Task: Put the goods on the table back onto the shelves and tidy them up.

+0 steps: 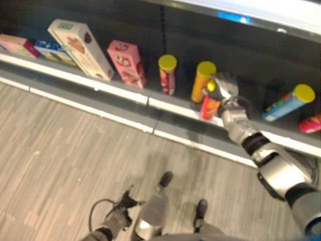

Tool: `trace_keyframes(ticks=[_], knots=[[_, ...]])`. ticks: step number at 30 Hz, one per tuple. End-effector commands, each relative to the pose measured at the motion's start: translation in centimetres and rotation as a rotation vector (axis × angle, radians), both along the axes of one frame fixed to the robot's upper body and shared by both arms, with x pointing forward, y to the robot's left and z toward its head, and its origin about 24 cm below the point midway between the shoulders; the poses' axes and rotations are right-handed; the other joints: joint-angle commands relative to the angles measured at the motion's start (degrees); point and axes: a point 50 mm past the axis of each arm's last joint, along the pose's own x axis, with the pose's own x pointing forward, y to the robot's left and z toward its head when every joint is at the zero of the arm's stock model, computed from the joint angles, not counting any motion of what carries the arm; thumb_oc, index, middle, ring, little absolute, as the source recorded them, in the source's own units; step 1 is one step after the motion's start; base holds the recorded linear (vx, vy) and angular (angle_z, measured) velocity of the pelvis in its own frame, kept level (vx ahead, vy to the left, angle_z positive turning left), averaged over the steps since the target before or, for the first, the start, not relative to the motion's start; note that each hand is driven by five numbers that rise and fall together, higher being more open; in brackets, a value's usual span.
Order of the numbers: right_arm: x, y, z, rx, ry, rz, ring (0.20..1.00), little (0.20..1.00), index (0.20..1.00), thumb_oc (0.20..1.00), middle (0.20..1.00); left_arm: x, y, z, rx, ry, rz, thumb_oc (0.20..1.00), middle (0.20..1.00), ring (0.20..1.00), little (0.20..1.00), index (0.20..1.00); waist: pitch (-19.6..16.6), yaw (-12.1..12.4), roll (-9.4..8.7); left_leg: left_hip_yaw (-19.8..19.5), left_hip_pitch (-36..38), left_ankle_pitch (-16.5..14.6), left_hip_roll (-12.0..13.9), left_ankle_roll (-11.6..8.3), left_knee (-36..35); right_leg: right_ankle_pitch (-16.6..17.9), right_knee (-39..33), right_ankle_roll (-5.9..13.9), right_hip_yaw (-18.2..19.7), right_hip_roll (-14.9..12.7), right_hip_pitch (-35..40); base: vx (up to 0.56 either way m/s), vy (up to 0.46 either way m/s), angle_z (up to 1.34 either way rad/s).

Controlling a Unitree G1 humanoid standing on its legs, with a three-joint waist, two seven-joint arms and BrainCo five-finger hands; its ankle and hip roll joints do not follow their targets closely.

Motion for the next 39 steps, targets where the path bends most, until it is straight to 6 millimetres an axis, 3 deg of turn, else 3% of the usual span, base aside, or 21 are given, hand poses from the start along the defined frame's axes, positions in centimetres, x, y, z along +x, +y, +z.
trace_keyframes(ticks=[1,13,29,39], knots=[[0.1,-2.6,5.0,-0.079,-0.214,-0.066,0.200,0.200,0.200,0.200,0.200,0.9,-1.2,0.2,-0.008,-0.035,-0.039,1.000,1.000,1.000,1.000,1.000,-1.73,0.30,0.25,-3.26,-4.64,-0.19,-1.20,1.23,-2.94,-1.49,1.23,1.39,2.30,-4.13,-0.29,-0.01,-0.008,0.03],[-0.4,-6.0,7.5,-0.087,-0.341,-0.174,0.200,0.200,0.200,0.200,0.200,1.6,-2.0,0.6,-0.009,-0.072,-0.098,1.000,1.000,1.000,1.000,1.000,-1.06,-0.38,2.16,-3.08,-6.44,-0.30,-1.66,1.12,-2.16,-1.33,1.23,1.45,2.29,-4.58,-2.01,0.00,0.000,0.00],[-1.4,-8.5,10.7,-0.168,-0.503,-0.262,0.200,0.200,0.200,0.200,0.200,3.5,-3.5,1.7,0.012,-0.185,-0.199,1.000,1.000,1.000,1.000,1.000,-0.03,-0.07,4.60,-3.03,-11.08,-0.06,-2.80,0.97,-1.08,-0.50,0.91,1.95,2.01,-5.52,-5.88,0.00,0.000,0.00],[-1.7,-10.4,11.1,-0.223,-0.498,-0.332,0.200,0.200,0.200,0.200,0.200,3.7,-3.4,1.9,0.026,-0.210,-0.199,1.000,1.000,1.000,1.000,1.000,0.30,-0.32,5.08,-2.94,-11.55,0.37,-3.19,0.93,-1.46,-0.54,0.93,2.22,2.10,-5.90,-6.42,0.00,0.000,0.00]])
